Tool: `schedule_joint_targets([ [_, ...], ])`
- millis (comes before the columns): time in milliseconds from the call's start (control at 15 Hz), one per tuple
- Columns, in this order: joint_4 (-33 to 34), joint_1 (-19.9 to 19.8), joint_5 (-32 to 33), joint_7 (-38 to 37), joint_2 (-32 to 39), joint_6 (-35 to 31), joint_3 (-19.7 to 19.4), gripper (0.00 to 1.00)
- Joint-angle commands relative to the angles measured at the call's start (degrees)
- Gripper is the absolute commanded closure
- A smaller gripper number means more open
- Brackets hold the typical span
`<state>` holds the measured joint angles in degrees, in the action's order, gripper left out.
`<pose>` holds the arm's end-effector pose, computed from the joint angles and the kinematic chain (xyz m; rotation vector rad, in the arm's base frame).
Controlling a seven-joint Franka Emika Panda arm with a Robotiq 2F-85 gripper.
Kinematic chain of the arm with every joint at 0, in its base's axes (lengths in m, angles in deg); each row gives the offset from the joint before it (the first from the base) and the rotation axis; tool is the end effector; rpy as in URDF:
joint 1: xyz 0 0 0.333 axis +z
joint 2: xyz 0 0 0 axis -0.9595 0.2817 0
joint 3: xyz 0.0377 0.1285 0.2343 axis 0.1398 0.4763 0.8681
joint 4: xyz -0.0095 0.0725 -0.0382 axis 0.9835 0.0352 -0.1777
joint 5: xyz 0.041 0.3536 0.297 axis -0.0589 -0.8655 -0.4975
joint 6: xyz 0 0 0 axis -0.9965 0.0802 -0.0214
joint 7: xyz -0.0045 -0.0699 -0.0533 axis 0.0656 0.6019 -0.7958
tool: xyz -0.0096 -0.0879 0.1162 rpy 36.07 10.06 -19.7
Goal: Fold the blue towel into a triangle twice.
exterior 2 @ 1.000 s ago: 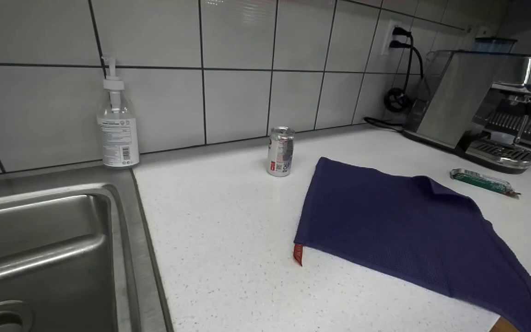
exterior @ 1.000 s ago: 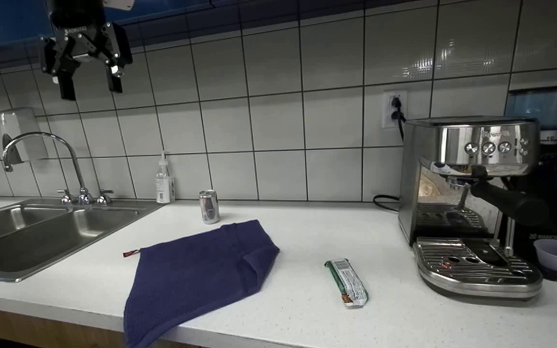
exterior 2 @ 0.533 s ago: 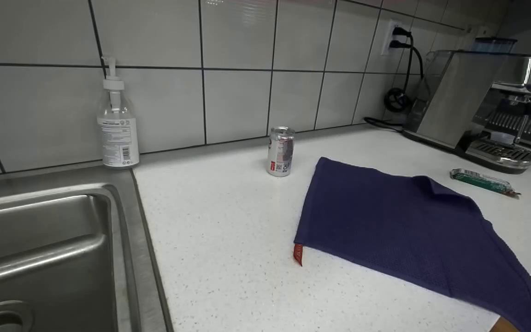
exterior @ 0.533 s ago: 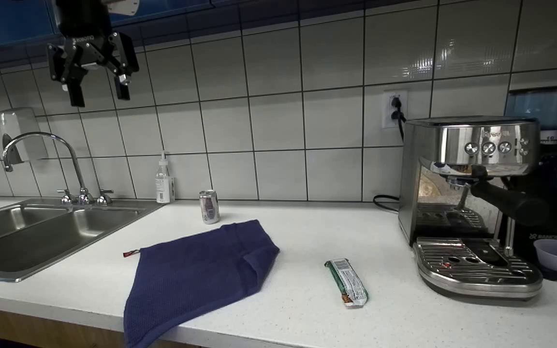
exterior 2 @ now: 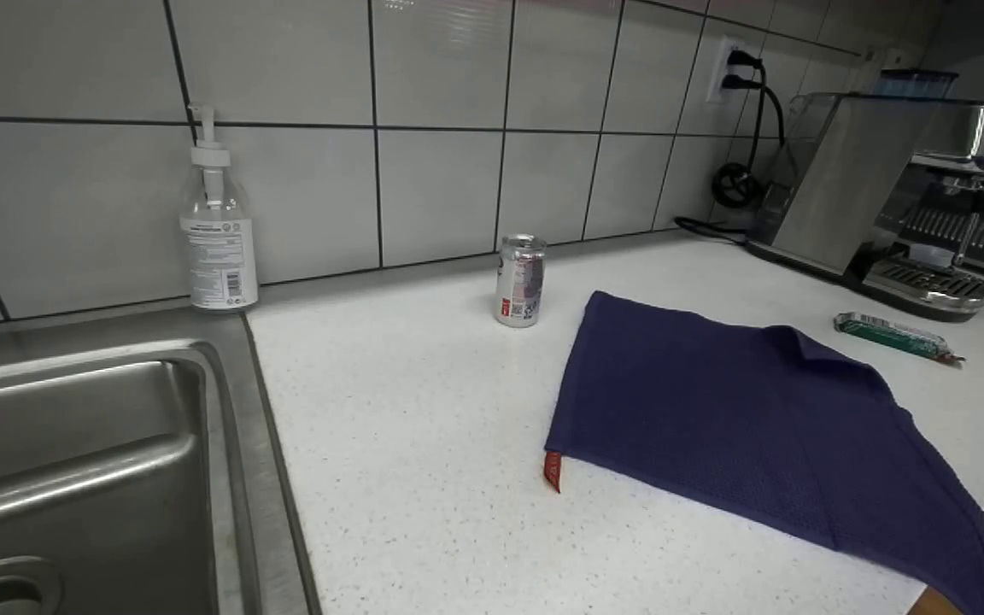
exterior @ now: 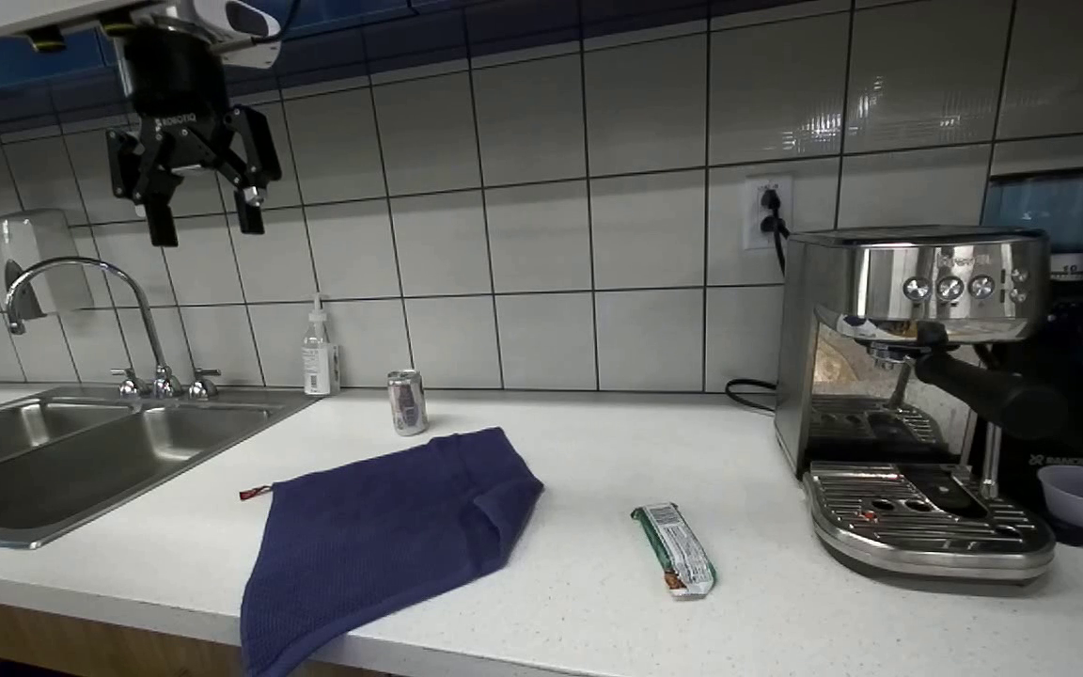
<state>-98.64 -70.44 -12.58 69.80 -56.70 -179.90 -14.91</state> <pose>0.4809 0.0761 0.4314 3.0636 0.1921 -0.1540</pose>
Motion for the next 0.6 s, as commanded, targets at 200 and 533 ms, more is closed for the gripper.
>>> schedule_joint_targets([
  [200, -5.75, 0.08, 2.49, -0.24, -1.54, -5.0, -0.63, 0.0],
  [533, -9.6, -0.51, 3.02, -0.86, -1.28, -10.29, -1.38, 0.0],
])
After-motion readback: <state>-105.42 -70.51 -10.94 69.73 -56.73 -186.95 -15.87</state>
